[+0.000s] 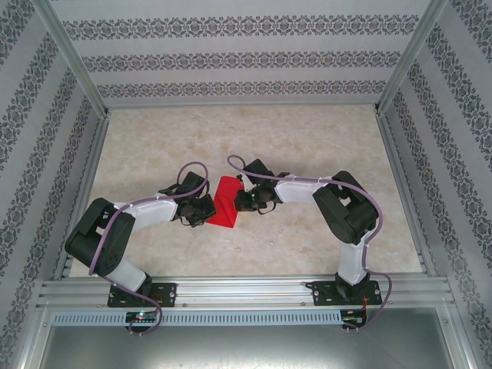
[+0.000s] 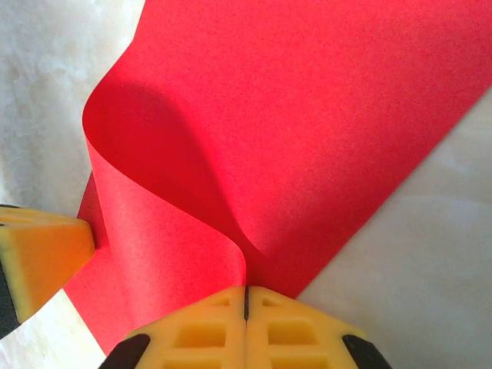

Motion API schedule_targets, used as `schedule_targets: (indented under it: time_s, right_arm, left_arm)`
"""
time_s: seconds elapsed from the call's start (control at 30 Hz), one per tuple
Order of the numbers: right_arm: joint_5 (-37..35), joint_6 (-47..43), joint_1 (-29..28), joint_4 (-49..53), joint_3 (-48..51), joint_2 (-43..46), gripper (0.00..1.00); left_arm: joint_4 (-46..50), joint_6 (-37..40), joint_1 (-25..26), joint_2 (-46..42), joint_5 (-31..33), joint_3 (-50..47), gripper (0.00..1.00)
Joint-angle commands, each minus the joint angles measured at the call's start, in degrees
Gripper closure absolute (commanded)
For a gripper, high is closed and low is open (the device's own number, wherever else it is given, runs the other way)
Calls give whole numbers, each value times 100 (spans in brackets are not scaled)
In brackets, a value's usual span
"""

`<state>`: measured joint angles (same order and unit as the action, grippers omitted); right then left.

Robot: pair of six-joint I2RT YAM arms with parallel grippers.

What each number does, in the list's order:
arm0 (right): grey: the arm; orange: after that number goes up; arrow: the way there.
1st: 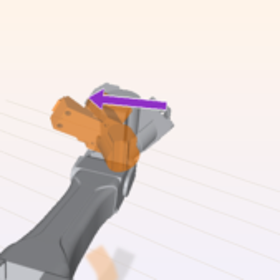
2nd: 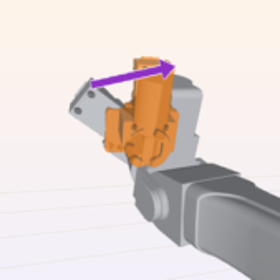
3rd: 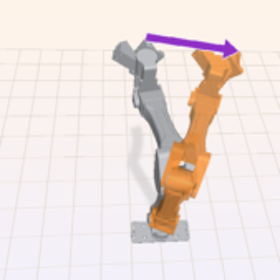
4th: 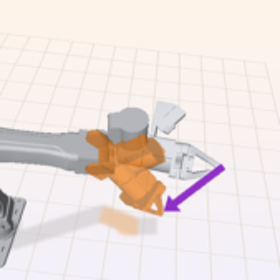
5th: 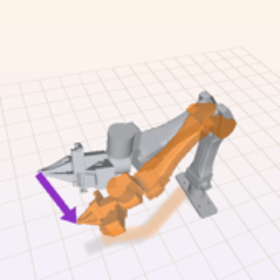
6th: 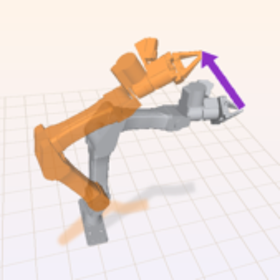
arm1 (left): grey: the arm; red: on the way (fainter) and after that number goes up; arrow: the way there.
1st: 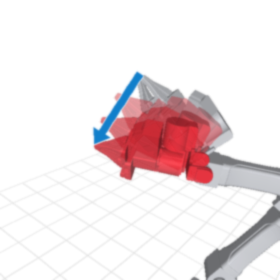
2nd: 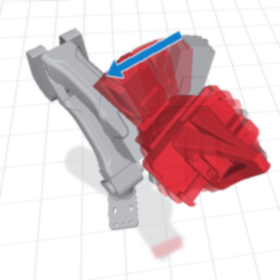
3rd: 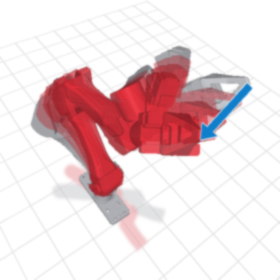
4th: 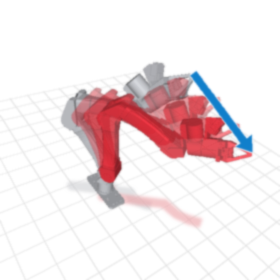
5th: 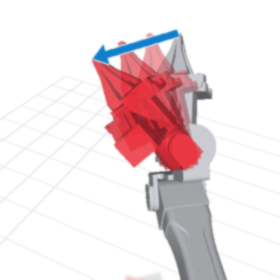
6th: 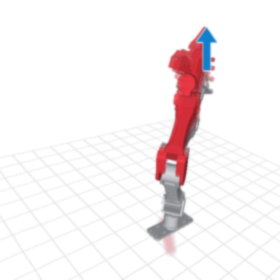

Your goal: Fold a paper plane with a square sheet of paper (pick it up from the middle)

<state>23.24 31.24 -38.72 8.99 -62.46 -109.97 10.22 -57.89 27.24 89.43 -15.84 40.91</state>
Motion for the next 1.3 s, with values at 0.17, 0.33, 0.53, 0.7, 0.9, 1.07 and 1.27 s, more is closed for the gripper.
schedule_targets:
  time_s: [0.17,0.33,0.53,0.7,0.9,1.07,1.27]
  right_arm:
    - [-185,47,43,65,79,121,95]
    - [-228,142,31,-46,155,139,96]
    - [-215,229,15,-65,199,29,96]
    - [-233,141,22,-21,251,17,97]
    - [-242,116,23,-3,244,13,96]
    - [-233,120,28,-17,251,-22,96]
    - [-232,119,30,8,258,-28,96]
  left_arm:
    - [464,98,-49,20,222,68,100]
    - [499,111,-49,5,234,88,100]
    - [407,149,-40,-115,163,76,100]
    - [423,337,-36,-513,77,219,99]
    - [77,413,-52,-803,-320,410,100]
    - [-651,217,-69,-484,-836,345,100]
    - [-1530,6,-110,-55,-1306,169,100]
